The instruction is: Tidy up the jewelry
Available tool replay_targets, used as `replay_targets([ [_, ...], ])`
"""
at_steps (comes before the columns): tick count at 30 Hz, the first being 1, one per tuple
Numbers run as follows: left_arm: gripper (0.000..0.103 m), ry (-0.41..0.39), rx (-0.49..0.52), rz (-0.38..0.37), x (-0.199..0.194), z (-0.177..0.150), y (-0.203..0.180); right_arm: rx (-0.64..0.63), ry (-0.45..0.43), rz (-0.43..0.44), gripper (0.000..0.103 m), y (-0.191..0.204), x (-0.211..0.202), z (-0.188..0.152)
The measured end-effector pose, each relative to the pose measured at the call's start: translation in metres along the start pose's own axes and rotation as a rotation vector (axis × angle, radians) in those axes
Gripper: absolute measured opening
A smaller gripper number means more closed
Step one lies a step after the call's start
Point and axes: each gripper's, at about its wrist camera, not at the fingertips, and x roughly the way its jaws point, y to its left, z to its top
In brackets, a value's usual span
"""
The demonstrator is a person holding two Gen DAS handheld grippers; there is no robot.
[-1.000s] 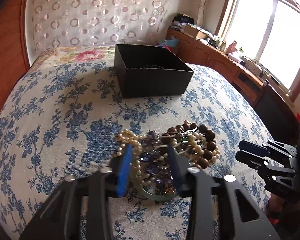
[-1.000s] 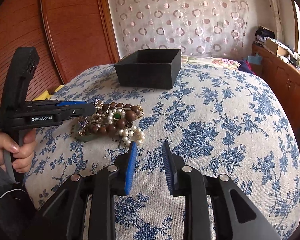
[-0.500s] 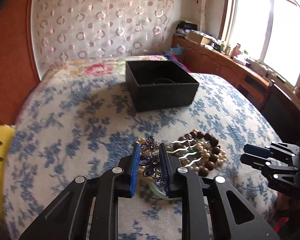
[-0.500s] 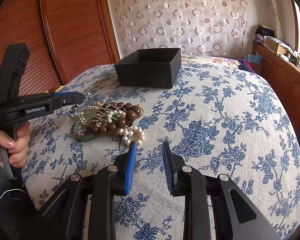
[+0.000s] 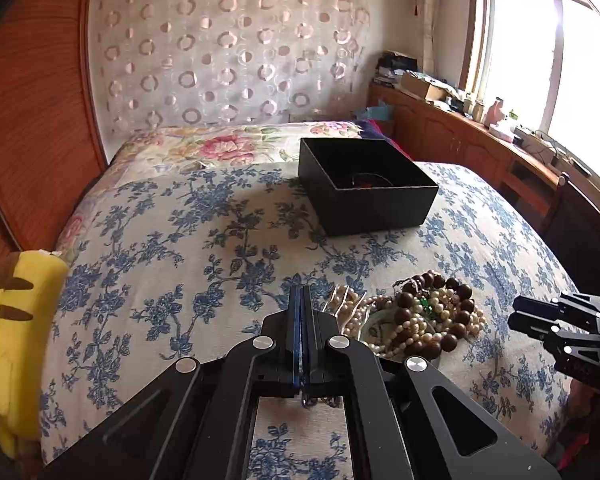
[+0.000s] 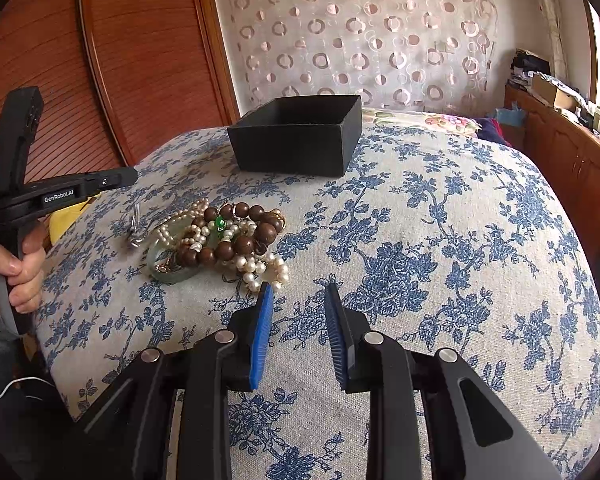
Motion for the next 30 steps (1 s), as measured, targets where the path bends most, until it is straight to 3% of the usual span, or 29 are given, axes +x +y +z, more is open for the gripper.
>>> replay_targets([
  [6,0.001,0.021,-0.021,0.02,-0.004,-0.01,0.013,0.0,0.002,0.001,0.029,0.0,0.001,0.0],
  [8,0.016,0.035,-0.014,0.021,-0.005,-0.015,0.014,0.001,0.007,0.002,0.029,-0.001,0.002,0.0],
  [10,0.049,0.036,-0.007,0.006,-0.005,-0.019,0.015,0.001,0.007,0.003,0.029,-0.001,0.002,0.001],
  [11,0.056,0.037,0.0,-0.019,-0.005,-0.021,0.015,0.001,0.007,0.004,0.029,-0.001,0.002,0.001],
  [16,0.073,0.092,0.071,-0.055,0.008,-0.027,0.002,0.003,0.011,0.004,0.029,-0.001,0.003,0.001],
  [22,0.073,0.146,0.134,-0.063,0.024,-0.033,-0.011,0.003,0.013,0.006,0.029,-0.002,0.003,0.001],
  [27,0.072,0.152,0.121,-0.093,0.029,-0.031,-0.009,0.003,0.015,0.009,0.029,-0.002,0.005,0.001],
  [30,0.062,0.153,0.111,-0.12,0.027,-0.032,-0.007,0.003,0.015,0.01,0.029,-0.002,0.005,0.0],
])
